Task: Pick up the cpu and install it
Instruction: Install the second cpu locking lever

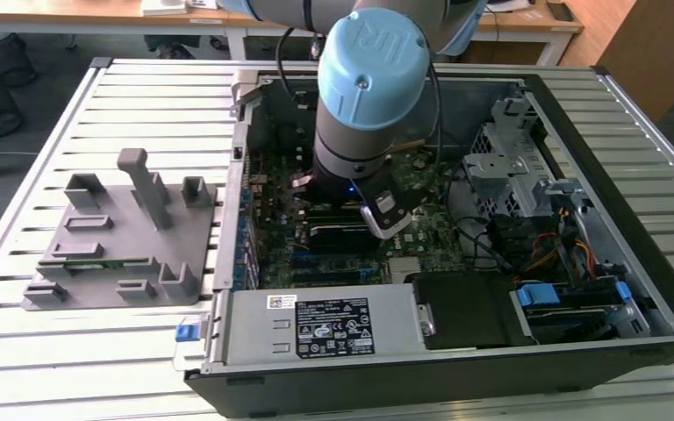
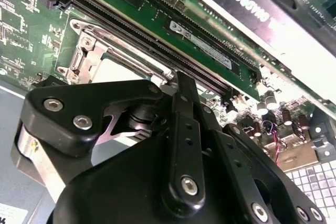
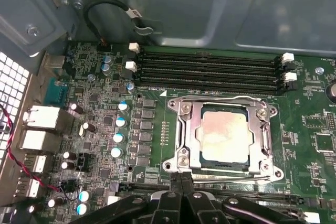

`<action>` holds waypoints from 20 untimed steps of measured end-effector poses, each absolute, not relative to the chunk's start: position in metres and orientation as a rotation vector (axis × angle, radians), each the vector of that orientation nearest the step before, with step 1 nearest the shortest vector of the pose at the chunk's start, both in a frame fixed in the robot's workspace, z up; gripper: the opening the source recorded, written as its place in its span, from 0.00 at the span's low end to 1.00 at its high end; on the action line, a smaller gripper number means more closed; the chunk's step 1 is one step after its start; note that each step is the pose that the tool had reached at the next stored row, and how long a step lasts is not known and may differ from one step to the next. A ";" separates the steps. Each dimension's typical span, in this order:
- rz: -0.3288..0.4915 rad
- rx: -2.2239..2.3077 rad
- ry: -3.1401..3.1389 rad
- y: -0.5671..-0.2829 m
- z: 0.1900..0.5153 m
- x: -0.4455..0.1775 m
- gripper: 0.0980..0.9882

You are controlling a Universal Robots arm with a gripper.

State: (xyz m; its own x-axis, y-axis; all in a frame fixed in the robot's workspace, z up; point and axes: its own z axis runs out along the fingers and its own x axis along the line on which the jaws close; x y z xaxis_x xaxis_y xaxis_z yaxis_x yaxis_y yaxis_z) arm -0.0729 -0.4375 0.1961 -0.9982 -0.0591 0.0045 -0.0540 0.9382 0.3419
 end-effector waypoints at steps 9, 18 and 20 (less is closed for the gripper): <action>-0.561 0.090 -3.075 -0.437 0.192 -0.075 0.01; -0.574 0.090 -3.073 -0.436 0.190 -0.077 0.01; -0.576 0.090 -3.073 -0.436 0.189 -0.077 0.01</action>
